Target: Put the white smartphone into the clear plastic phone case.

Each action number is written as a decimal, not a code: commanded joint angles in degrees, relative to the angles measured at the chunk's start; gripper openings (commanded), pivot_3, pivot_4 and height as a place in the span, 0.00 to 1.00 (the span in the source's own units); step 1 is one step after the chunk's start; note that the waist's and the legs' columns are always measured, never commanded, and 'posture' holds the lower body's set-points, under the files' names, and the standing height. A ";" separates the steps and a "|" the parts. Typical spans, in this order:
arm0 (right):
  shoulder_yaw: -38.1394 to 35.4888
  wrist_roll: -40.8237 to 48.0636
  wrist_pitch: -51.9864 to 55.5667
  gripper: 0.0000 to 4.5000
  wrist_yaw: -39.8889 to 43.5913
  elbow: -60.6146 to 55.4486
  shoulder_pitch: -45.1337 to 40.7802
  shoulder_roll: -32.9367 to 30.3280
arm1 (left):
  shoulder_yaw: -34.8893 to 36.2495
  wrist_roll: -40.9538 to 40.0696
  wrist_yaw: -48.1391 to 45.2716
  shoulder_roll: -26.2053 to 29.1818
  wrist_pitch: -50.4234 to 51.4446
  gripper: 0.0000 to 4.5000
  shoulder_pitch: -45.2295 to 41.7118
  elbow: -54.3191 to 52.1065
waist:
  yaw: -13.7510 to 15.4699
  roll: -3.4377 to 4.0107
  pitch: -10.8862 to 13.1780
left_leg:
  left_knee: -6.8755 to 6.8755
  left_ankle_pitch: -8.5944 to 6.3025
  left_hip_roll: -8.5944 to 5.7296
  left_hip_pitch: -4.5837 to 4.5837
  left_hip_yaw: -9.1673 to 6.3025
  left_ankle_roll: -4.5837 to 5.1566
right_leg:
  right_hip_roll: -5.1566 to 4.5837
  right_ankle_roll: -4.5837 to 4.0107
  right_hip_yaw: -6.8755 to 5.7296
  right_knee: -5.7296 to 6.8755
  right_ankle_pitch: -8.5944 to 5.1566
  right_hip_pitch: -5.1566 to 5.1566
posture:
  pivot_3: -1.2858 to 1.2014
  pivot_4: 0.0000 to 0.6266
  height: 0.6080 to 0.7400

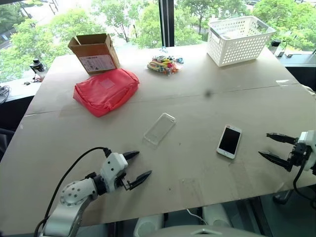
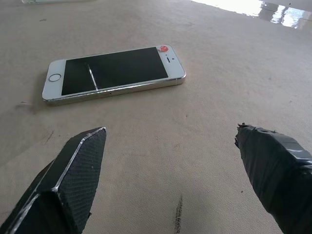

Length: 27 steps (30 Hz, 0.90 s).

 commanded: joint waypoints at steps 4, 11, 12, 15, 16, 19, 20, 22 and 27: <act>1.03 -0.37 -0.22 1.00 0.46 0.28 -5.02 1.18 | 1.26 -0.34 1.06 -0.29 0.74 0.99 -0.78 -1.36 | -0.46 -0.01 0.02 | 0.00 0.00 0.01 0.02 0.00 0.00 | 0.00 -0.03 0.06 0.00 -0.02 -0.01 | 0.52 0.24 1.00; 1.19 -0.64 0.31 1.00 0.68 -0.32 -5.15 1.46 | 0.91 -0.11 1.53 -0.44 1.07 0.99 -1.14 -2.19 | -0.30 -0.03 0.04 | -0.03 -0.04 0.01 -0.02 -0.19 0.04 | 0.00 0.16 0.00 -0.03 0.09 -0.02 | 0.52 0.24 1.00; 1.17 -0.65 0.38 1.00 0.63 -0.54 -5.02 1.51 | 0.71 -0.12 1.48 -0.47 1.11 0.99 -1.54 -2.27 | -0.31 -0.03 0.03 | -0.04 -0.05 0.01 -0.03 -0.22 0.05 | -0.01 0.16 0.00 -0.06 0.09 -0.02 | 0.52 0.24 1.00; 0.85 -0.31 0.92 1.00 0.49 -1.80 -4.29 1.46 | 0.33 -0.89 1.10 -0.60 1.49 0.99 -2.62 -3.18 | -0.31 -0.03 0.04 | -0.05 -0.06 0.01 -0.04 -0.25 0.07 | -0.02 0.16 0.00 -0.10 0.08 -0.02 | 0.52 0.24 1.00; 0.58 0.19 1.65 1.00 0.22 -2.74 -4.09 1.54 | 0.25 -1.35 0.81 -0.56 1.84 0.99 -3.01 -3.53 | -0.31 -0.03 0.04 | -0.05 -0.06 0.01 -0.04 -0.25 0.07 | -0.03 0.15 0.00 -0.11 0.08 -0.02 | 0.52 0.24 1.00; 0.08 5.00 7.83 1.00 -1.13 -11.61 -4.33 2.93 | -0.94 -4.54 -1.55 0.18 5.27 0.99 -4.63 -6.20 | -0.54 -0.02 0.08 | -0.05 -0.06 0.02 -0.04 -0.25 0.07 | -0.03 0.15 0.02 -0.11 0.08 -0.03 | 0.52 0.24 1.00; 0.55 5.83 9.34 1.00 -1.22 -14.53 -4.33 3.08 | -1.40 -5.05 -1.80 0.10 6.11 0.99 -5.48 -6.99 | -0.58 0.01 0.14 | -0.05 -0.06 0.03 -0.04 -0.26 0.07 | -0.02 0.16 0.03 -0.11 0.08 -0.03 | 0.52 0.24 1.00; 2.00 6.90 12.38 1.00 -1.12 -20.20 -4.22 2.96 | -2.47 -4.73 -0.81 -0.98 7.07 0.99 -8.20 -8.17 | -0.49 0.06 0.18 | -0.05 -0.06 0.04 -0.04 -0.27 0.07 | -0.02 0.17 0.02 -0.10 0.09 -0.03 | 0.52 0.24 1.00; 4.33 9.95 19.92 1.00 -2.51 -31.59 -5.17 2.70 | -4.82 -1.41 7.09 -5.76 12.93 0.99 -17.03 -7.05 | -0.04 0.01 0.22 | -0.02 -0.06 0.00 -0.10 -0.39 0.07 | -0.02 0.19 -0.08 -0.11 0.10 -0.03 | 0.52 0.24 1.00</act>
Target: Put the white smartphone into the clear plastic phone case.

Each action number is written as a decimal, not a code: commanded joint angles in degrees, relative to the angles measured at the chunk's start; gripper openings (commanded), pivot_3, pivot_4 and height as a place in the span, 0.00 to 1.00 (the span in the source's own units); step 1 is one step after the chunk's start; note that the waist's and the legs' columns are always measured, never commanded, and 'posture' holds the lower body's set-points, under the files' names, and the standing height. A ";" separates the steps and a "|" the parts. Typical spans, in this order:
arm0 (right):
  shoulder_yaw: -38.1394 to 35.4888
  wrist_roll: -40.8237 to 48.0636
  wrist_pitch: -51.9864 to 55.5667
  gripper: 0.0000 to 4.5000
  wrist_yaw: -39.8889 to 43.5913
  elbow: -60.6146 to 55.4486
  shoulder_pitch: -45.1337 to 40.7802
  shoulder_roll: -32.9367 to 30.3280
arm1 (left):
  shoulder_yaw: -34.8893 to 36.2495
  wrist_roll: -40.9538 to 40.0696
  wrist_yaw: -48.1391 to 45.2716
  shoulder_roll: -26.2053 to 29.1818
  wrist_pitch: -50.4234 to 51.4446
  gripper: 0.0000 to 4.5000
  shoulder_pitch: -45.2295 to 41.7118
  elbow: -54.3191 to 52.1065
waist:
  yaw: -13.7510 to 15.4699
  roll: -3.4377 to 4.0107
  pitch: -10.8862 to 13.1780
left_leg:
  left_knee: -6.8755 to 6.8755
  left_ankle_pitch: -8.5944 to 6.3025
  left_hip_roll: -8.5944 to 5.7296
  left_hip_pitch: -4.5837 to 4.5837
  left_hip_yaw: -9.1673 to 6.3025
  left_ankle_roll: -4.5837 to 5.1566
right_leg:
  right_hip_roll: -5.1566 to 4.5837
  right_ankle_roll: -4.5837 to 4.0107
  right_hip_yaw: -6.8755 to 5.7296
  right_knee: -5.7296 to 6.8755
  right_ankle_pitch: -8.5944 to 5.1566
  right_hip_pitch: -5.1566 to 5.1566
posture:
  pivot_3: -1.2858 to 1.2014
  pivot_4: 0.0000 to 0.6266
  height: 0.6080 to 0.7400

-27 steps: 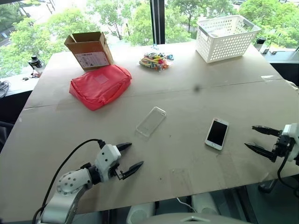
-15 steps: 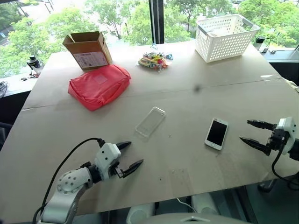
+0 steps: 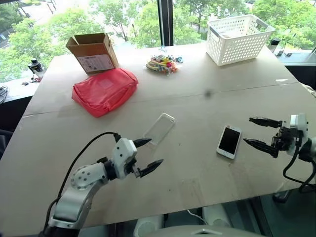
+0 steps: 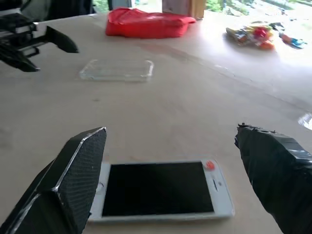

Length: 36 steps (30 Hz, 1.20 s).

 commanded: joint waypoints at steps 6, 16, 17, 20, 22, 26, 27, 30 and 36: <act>0.50 4.72 7.90 1.00 -2.01 -13.78 -0.87 -1.54 | -3.88 9.27 14.28 -7.42 5.72 0.99 -7.57 3.45 | 0.68 -0.04 0.02 | -0.03 0.00 -0.06 -0.09 -0.12 -0.01 | 0.00 0.01 -0.08 -0.12 0.01 -0.03 | 0.52 0.24 1.00; 0.45 3.41 6.11 1.00 -1.09 -12.47 -0.70 -1.56 | 2.00 10.05 14.10 -5.98 0.29 0.99 -14.02 11.41 | 1.33 -0.05 0.03 | 0.05 0.02 -0.19 -0.92 -0.30 -0.04 | -0.06 -0.02 -0.26 -0.09 0.03 -0.75 | 0.52 0.24 1.00; 0.51 3.32 5.94 1.00 -1.14 -12.29 -0.95 -1.38 | 2.53 9.79 12.71 -4.97 -0.89 0.99 -14.81 12.89 | 1.21 -0.05 0.03 | 0.04 0.02 -0.24 -0.92 -0.31 -0.04 | -0.06 -0.02 -0.26 -0.09 0.03 -0.75 | 0.52 0.24 1.00; 0.77 3.02 5.38 1.00 -1.18 -11.76 -1.52 -1.08 | 2.98 9.01 7.72 -2.53 -4.28 0.99 -17.31 18.03 | 1.07 -0.05 0.03 | 0.03 0.02 -0.26 -0.93 -0.30 -0.04 | -0.06 -0.02 -0.25 -0.09 0.03 -0.78 | 0.52 0.24 1.00; 0.87 2.97 5.21 1.00 -1.23 -11.67 -1.71 -0.96 | 1.83 9.56 3.28 -0.92 -8.27 0.99 -19.87 23.14 | 1.12 -0.05 0.03 | 0.03 0.02 -0.27 -0.94 -0.30 -0.04 | -0.06 -0.02 -0.25 -0.09 0.03 -0.79 | 0.52 0.24 1.00; 1.07 2.77 5.09 1.00 -1.52 -11.77 -2.22 -0.67 | 0.39 9.31 -5.29 0.47 -14.25 0.99 -26.61 34.73 | 1.20 -0.06 0.03 | 0.04 0.02 -0.29 -0.96 -0.31 -0.05 | -0.08 -0.02 -0.28 -0.08 0.03 -0.80 | 0.52 0.24 1.00; 1.09 2.71 5.03 1.00 -1.56 -11.82 -2.31 -0.62 | -0.06 9.79 -6.42 0.59 -14.79 0.99 -28.14 37.31 | 1.24 -0.06 0.03 | 0.05 0.02 -0.31 -0.99 -0.32 -0.05 | -0.08 -0.02 -0.31 -0.09 0.03 -0.80 | 0.52 0.24 1.00; 0.83 2.55 4.80 1.00 -1.95 -12.09 -2.42 -0.55 | -3.40 12.87 -10.35 1.26 -14.74 0.99 -32.11 44.22 | 1.12 -0.06 0.03 | 0.06 0.02 -0.32 -1.01 -0.33 -0.05 | -0.08 -0.01 -0.33 -0.09 0.04 -0.81 | 0.52 0.24 1.00; -0.88 3.11 5.10 1.00 -3.99 -15.17 0.58 -0.93 | -7.65 13.33 -14.58 0.25 -7.02 0.99 -32.51 43.23 | 0.99 -0.05 0.03 | 0.04 0.02 -0.32 -1.07 -0.39 -0.04 | -0.08 0.00 -0.33 -0.07 0.03 -0.90 | 0.52 0.24 1.00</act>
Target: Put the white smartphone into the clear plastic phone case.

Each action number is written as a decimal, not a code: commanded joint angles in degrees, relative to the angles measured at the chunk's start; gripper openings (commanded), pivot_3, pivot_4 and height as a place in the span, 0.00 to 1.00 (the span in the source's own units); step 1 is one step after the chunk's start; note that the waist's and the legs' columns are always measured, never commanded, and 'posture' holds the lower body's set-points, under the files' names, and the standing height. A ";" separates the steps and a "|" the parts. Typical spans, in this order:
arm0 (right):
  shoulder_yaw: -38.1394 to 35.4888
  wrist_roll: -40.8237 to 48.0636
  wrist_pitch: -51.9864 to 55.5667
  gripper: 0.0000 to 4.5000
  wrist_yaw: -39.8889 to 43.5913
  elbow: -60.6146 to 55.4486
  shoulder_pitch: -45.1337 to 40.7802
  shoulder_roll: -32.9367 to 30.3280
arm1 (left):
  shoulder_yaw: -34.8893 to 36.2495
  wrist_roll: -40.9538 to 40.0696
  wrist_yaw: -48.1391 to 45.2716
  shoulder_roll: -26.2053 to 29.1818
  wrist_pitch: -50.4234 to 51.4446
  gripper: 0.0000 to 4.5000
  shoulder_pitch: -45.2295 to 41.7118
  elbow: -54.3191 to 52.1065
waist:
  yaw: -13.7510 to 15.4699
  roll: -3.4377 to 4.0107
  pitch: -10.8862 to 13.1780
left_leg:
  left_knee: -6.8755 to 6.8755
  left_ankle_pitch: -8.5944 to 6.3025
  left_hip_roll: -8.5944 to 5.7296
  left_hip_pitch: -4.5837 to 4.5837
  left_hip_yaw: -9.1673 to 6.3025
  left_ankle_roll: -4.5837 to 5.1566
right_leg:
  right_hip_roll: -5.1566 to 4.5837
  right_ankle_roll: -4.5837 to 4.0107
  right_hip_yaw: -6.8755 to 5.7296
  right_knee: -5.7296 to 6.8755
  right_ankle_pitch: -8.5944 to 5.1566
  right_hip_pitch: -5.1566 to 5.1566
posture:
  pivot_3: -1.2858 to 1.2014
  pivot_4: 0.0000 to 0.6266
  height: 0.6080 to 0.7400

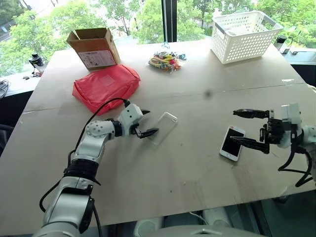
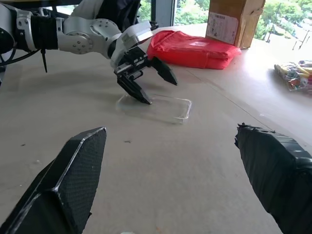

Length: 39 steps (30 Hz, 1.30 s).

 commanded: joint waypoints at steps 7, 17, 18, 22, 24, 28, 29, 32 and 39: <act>-2.82 1.50 -0.17 1.00 -2.77 -4.90 2.68 -0.49 | -2.24 1.41 2.62 -0.98 13.38 0.60 3.04 -6.32 | 0.02 0.01 -0.02 | 0.04 0.00 -0.01 0.21 0.03 0.02 | -0.01 0.00 0.06 0.23 0.00 0.11 | 0.52 0.24 1.00; -1.83 1.74 0.34 1.00 -2.76 -4.42 0.49 -0.81 | -0.42 -1.91 11.33 -3.21 32.89 0.01 8.19 -24.23 | 0.03 0.01 -0.03 | 0.07 0.01 0.01 0.26 -0.01 0.01 | -0.01 0.01 0.06 0.23 -0.01 0.18 | 0.52 0.24 1.00; -1.82 1.81 0.49 1.00 -2.79 -4.49 0.34 -0.81 | -0.22 -1.91 12.63 -3.51 34.76 0.01 8.44 -25.86 | 0.08 0.00 -0.03 | 0.06 0.01 0.01 0.22 -0.03 0.01 | -0.01 0.01 0.05 0.20 -0.01 0.16 | 0.52 0.24 1.00; -1.57 2.01 0.91 1.00 -2.94 -4.42 -0.46 -0.63 | 2.28 -4.40 20.05 -8.52 44.50 0.01 8.04 -33.31 | 0.27 0.00 -0.02 | 0.06 0.01 0.00 0.17 -0.07 0.01 | -0.04 0.01 0.00 0.19 -0.01 0.16 | 0.52 0.24 1.00; -1.33 1.91 1.01 1.00 -2.98 -4.25 -0.84 -0.44 | 4.21 -4.67 25.87 -12.53 49.49 0.01 6.72 -35.74 | 0.38 -0.05 0.01 | 0.07 0.00 -0.01 0.13 -0.10 0.01 | -0.13 0.02 -0.03 0.19 -0.01 0.16 | 0.52 0.24 1.00; -0.89 1.86 1.07 1.00 -3.15 -4.20 -1.33 -0.07 | 9.95 -6.18 36.98 -22.09 57.73 0.01 2.67 -37.75 | 0.18 -0.17 0.08 | 0.11 0.01 -0.09 0.12 -0.11 0.00 | -0.15 0.03 -0.09 0.21 0.00 0.16 | 0.52 0.24 1.00; -0.74 1.83 1.04 1.00 -3.25 -4.19 -1.47 0.06 | 12.59 -6.62 41.14 -25.78 59.39 0.01 0.64 -37.31 | 0.20 -0.19 0.09 | 0.11 0.02 -0.09 0.12 -0.12 -0.01 | -0.15 0.03 -0.09 0.22 0.00 0.15 | 0.52 0.24 1.00; -0.54 1.69 0.87 1.00 -3.43 -4.08 -1.72 0.28 | 17.12 -7.57 47.80 -32.18 62.54 0.01 -3.61 -36.22 | 0.28 -0.25 0.12 | 0.13 0.08 -0.12 0.08 -0.12 -0.13 | -0.16 0.03 -0.11 0.20 0.00 0.15 | 0.52 0.24 1.00; -1.40 1.82 0.49 1.00 -3.89 -4.59 -0.89 0.54 | 22.50 -7.36 59.18 -39.21 63.14 0.01 -9.76 -32.75 | 0.15 -0.30 0.15 | 0.09 0.21 -0.13 0.00 -0.09 -0.35 | -0.14 0.03 -0.09 0.18 0.00 0.03 | 0.52 0.24 1.00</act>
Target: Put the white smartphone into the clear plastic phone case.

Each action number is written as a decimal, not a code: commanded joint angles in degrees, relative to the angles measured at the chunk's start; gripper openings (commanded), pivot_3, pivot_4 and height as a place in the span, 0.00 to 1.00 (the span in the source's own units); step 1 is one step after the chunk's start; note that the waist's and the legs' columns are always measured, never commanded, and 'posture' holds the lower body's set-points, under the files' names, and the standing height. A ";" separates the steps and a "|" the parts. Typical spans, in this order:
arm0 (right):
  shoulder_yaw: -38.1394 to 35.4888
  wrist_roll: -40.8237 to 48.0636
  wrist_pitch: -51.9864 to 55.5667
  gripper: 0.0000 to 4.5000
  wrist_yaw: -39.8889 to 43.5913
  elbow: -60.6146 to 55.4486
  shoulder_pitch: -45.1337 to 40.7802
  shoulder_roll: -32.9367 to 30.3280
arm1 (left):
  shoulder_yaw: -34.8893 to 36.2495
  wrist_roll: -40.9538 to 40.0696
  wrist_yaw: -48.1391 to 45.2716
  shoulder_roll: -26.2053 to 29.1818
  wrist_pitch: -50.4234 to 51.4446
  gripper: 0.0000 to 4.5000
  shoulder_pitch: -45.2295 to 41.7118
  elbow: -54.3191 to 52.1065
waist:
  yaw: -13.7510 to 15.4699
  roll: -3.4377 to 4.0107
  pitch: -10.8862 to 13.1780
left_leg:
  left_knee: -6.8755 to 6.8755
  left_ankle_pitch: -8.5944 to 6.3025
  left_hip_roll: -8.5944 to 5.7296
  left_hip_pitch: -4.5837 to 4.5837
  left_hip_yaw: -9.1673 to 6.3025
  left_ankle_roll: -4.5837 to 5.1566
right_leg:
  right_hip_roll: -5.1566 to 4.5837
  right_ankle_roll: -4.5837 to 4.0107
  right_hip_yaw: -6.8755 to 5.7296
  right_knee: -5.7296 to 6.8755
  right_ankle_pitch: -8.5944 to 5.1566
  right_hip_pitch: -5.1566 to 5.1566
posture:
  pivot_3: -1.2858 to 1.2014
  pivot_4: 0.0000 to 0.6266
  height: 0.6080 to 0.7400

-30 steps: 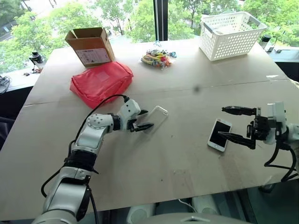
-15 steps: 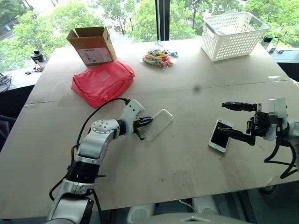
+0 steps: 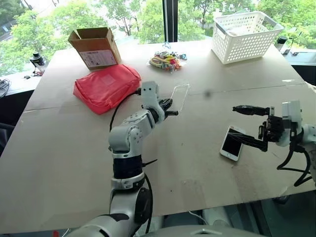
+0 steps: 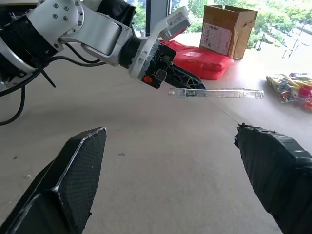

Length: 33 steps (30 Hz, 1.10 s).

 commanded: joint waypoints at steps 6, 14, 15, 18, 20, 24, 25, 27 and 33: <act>-2.39 1.03 -0.98 1.00 -1.25 -2.79 1.59 -0.06 | 6.99 -1.50 13.17 -4.60 6.80 0.01 -4.12 -5.28 | 0.02 -0.15 0.09 | 0.00 0.02 0.00 -0.02 -0.01 -0.03 | 0.00 0.00 0.00 0.01 0.00 -0.02 | 0.52 0.24 1.00; -1.87 0.75 -1.46 1.00 -1.76 -2.54 1.08 0.36 | 3.48 -4.75 9.53 -0.90 13.31 0.14 -2.06 -10.91 | 0.42 -0.23 0.13 | 0.03 0.05 -0.05 -0.08 -0.04 -0.08 | -0.03 0.00 -0.03 0.01 0.00 -0.03 | 0.52 0.24 1.00; -1.80 0.73 -1.50 1.00 -1.75 -2.43 0.91 0.39 | 3.88 -5.23 8.81 -0.06 13.41 0.22 -2.43 -10.67 | 0.35 -0.23 0.14 | 0.03 0.05 -0.05 -0.08 -0.04 -0.09 | -0.02 0.00 -0.03 0.01 0.00 -0.03 | 0.52 0.24 1.00; -1.69 0.64 -1.60 1.00 -1.71 -2.09 0.61 0.49 | 4.15 -6.53 6.17 2.88 13.33 0.51 -3.32 -9.59 | -0.10 -0.23 0.14 | 0.02 0.08 -0.04 -0.05 -0.02 -0.14 | -0.01 0.00 -0.02 0.03 0.00 -0.03 | 0.52 0.24 1.00; -1.62 0.49 -1.76 1.00 -1.64 -1.95 0.59 0.50 | 3.92 -6.41 5.65 4.40 12.83 0.72 -3.29 -8.65 | -0.08 -0.23 0.14 | 0.02 0.08 -0.03 -0.03 -0.03 -0.14 | 0.00 0.00 -0.02 0.04 0.00 -0.03 | 0.52 0.24 1.00; -1.62 0.47 -1.90 1.00 -1.94 -2.23 0.84 0.63 | 3.49 -7.08 4.91 4.31 12.89 0.99 -2.82 -8.74 | 0.19 -0.23 0.14 | 0.02 0.08 -0.04 -0.06 -0.04 -0.15 | -0.01 0.00 -0.02 0.02 0.00 -0.03 | 0.52 0.24 1.00; -1.59 0.47 -1.94 1.00 -2.03 -2.36 1.03 0.64 | 3.09 -7.89 3.61 4.34 12.27 0.99 -2.87 -8.77 | 0.30 -0.23 0.14 | 0.02 0.08 -0.05 -0.07 -0.05 -0.15 | -0.02 0.00 -0.03 0.01 0.00 -0.03 | 0.52 0.24 1.00; -1.51 0.45 -2.04 1.00 -2.10 -2.28 1.05 0.65 | 1.19 -9.41 -1.50 6.57 9.08 0.99 -3.43 -7.65 | 0.36 -0.23 0.14 | 0.02 0.08 -0.05 -0.09 -0.05 -0.15 | -0.03 0.00 -0.04 0.00 0.00 -0.03 | 0.52 0.24 1.00; -0.56 -0.21 -2.35 1.00 -2.11 -1.10 -0.33 0.73 | -16.23 -2.43 -43.78 30.34 -28.04 0.99 -3.61 9.87 | -0.53 -0.19 0.14 | -0.07 0.16 0.00 0.06 0.29 -0.29 | 0.09 -0.05 0.03 0.06 0.00 -0.05 | 0.52 0.24 1.00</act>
